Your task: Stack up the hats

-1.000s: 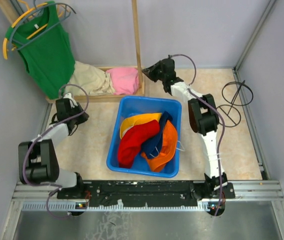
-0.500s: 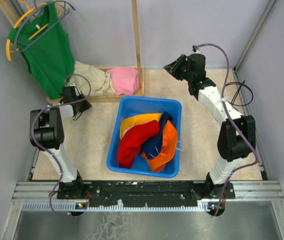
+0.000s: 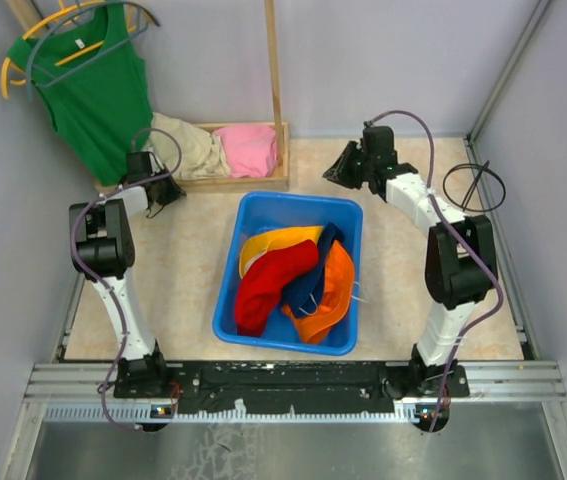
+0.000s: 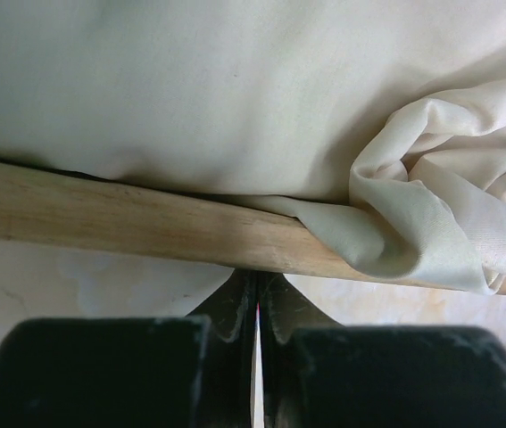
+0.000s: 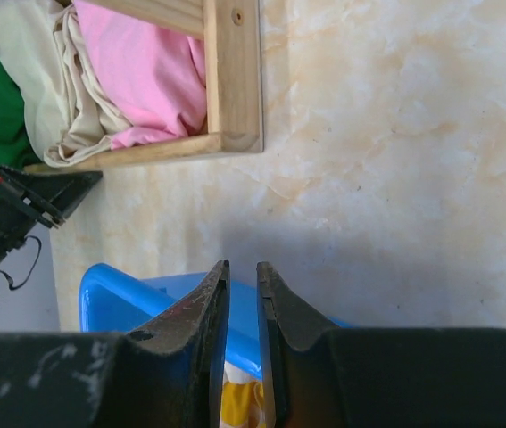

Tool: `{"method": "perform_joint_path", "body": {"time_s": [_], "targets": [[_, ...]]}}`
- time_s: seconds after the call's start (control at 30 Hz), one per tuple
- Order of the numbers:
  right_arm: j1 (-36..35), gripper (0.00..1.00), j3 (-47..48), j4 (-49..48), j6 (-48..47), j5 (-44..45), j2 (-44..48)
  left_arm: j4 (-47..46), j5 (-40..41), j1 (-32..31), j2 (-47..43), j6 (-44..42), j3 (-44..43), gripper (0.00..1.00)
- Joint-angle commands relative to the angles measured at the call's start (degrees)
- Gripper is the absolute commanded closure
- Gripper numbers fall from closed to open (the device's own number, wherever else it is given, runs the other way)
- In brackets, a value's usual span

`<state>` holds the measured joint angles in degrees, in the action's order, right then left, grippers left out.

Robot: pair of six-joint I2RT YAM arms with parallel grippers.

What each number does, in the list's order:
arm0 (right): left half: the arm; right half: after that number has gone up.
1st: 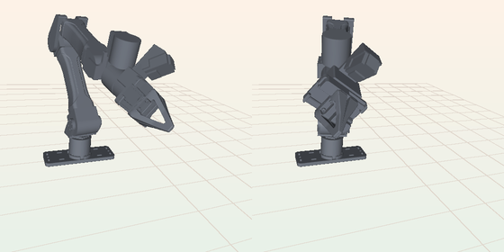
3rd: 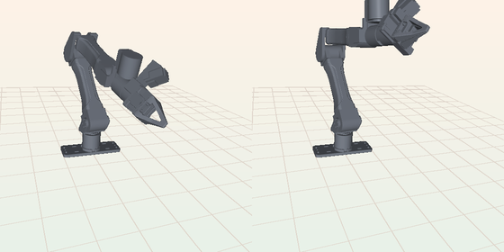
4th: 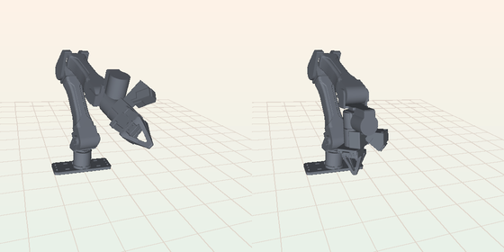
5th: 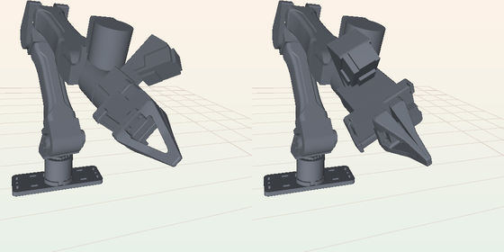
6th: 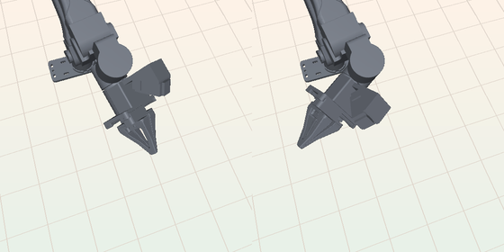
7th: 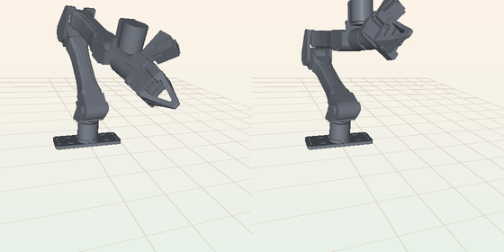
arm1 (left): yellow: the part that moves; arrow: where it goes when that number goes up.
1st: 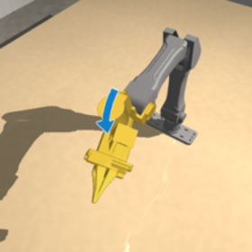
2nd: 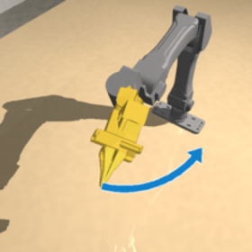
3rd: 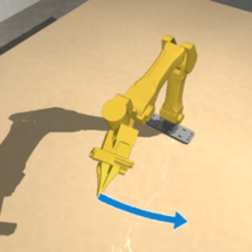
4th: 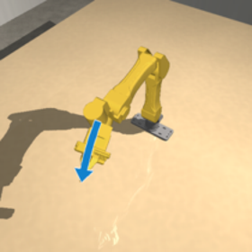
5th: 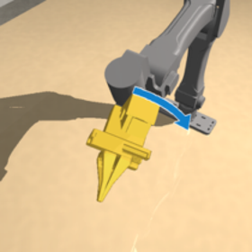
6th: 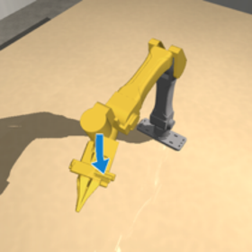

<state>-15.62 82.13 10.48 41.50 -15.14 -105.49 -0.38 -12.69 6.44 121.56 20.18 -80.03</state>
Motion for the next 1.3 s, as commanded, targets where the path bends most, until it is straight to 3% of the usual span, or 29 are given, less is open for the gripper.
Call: {"method": "perform_joint_path", "body": {"time_s": [0.0,0.23,0.47,0.6,0.63,0.7,0.73,0.8,0.9,0.97,1.07,1.2,1.27], "targets": [[-0.13,0.80,0.33,1.91,-4.59,-0.66,6.53,-0.84,0.36,0.61,2.81,-0.79,-5.04,0.97],[-0.10,0.81,-3.37,6.71,-8.49,-0.39,12.40,-2.30,0.14,0.75,0.66,-1.91,-4.27,1.00],[-0.12,0.67,-8.24,13.06,-13.55,4.23,23.62,2.55,-7.66,0.92,-8.73,-0.68,-0.18,0.92],[0.91,0.49,-15.92,11.38,-13.55,7.01,32.13,2.86,-12.12,0.79,-18.92,0.89,7.87,0.86],[1.46,0.37,-17.36,10.58,-13.01,7.42,33.88,3.44,-12.10,0.78,-21.70,0.85,9.97,0.85],[3.01,0.03,-19.14,8.62,-11.30,7.03,36.96,3.06,-12.29,0.83,-27.92,0.53,14.25,0.87],[4.12,0.01,-19.72,7.26,-9.94,5.46,38.22,1.76,-12.75,0.78,-31.36,0.73,16.63,0.86],[6.30,0.01,-21.49,2.94,-7.77,1.02,40.27,-1.64,-14.44,0.82,-37.93,0.73,21.10,0.72],[9.48,0.01,-22.66,-3.09,-7.41,-12.21,39.95,-0.21,-17.98,0.35,-45.16,0.36,23.24,0.70],[9.10,0.01,-20.20,1.44,-10.47,-17.16,36.70,2.00,-20.12,-0.63,-47.17,0.26,24.06,0.63],[5.05,0.02,-18.21,9.36,-16.00,-11.09,37.16,5.87,-22.56,-1.03,-49.22,1.23,26.25,0.57],[2.27,0.22,-16.58,20.43,-21.40,-1.04,35.64,6.95,-23.58,-2.95,-52.48,3.95,32.58,0.58],[1.03,0.25,-15.47,24.84,-24.81,2.96,33.82,8.85,-22.44,-5.82,-54.26,3.69,34.20,0.59]]}}
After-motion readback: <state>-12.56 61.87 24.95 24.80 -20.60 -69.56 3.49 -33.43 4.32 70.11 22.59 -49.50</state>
